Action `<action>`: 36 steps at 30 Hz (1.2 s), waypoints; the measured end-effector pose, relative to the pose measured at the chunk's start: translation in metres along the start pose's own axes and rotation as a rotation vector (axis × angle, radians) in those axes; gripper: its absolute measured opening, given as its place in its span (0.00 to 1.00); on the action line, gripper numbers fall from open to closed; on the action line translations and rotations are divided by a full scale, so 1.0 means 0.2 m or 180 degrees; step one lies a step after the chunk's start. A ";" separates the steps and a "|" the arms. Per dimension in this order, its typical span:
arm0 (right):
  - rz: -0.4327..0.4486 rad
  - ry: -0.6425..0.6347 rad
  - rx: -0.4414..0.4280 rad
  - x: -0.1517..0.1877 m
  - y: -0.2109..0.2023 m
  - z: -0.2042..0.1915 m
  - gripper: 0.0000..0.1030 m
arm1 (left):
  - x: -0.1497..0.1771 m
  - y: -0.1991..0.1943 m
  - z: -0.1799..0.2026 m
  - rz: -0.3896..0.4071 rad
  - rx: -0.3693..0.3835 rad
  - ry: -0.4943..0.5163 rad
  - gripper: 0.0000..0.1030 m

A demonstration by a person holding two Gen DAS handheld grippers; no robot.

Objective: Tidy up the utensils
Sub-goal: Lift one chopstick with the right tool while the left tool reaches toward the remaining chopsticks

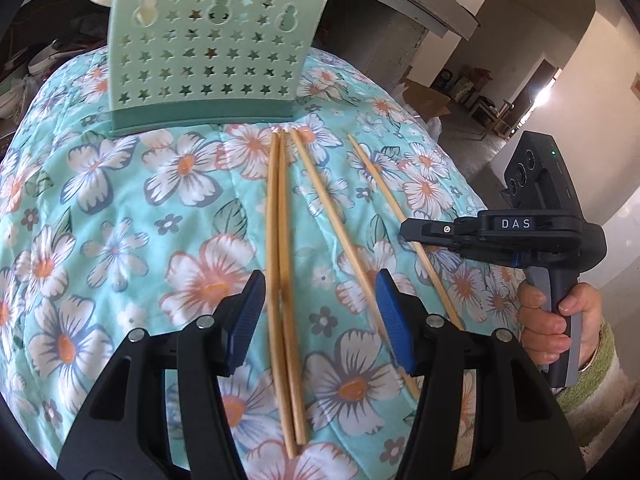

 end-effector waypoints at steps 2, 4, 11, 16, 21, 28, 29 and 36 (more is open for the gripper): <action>-0.0014 0.0005 -0.0024 0.00 0.00 0.01 0.06 | -0.01 0.08 0.05 -0.0128 -0.0050 0.0120 0.52; -0.0022 0.0021 -0.0048 0.00 0.00 0.02 0.06 | 0.00 0.15 0.08 -0.0225 -0.0180 0.0233 0.52; -0.0020 0.0055 -0.0153 0.01 0.00 0.03 0.06 | 0.03 0.18 0.15 -0.0294 -0.0223 0.0327 0.52; -0.0057 -0.0012 -0.0164 0.01 0.01 0.03 0.06 | -0.02 0.15 0.19 -0.0159 -0.0435 0.0499 0.52; -0.0042 0.0010 -0.0195 0.03 0.01 0.03 0.06 | -0.05 0.11 0.25 -0.0012 -0.0537 0.0717 0.52; -0.0067 0.0016 -0.0231 0.05 0.00 0.05 0.06 | 0.04 0.19 0.29 -0.0249 -0.0451 0.0681 0.52; -0.0069 0.0013 -0.0229 0.05 -0.01 0.05 0.06 | 0.05 0.20 0.26 -0.0294 -0.0483 0.0623 0.51; -0.0049 0.0020 -0.0218 0.06 -0.02 0.05 0.06 | 0.02 0.22 0.19 -0.0296 -0.0603 0.0483 0.28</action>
Point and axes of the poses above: each gripper's, at about its wrist camera, not at the fingertips, and y roughly the way its jaws point, z to its right, x to its underside, the point moved 7 cm from there along y, roughly the way its jaws point, and after that the axes turned 7 degrees about z, right-handed, at the moved point
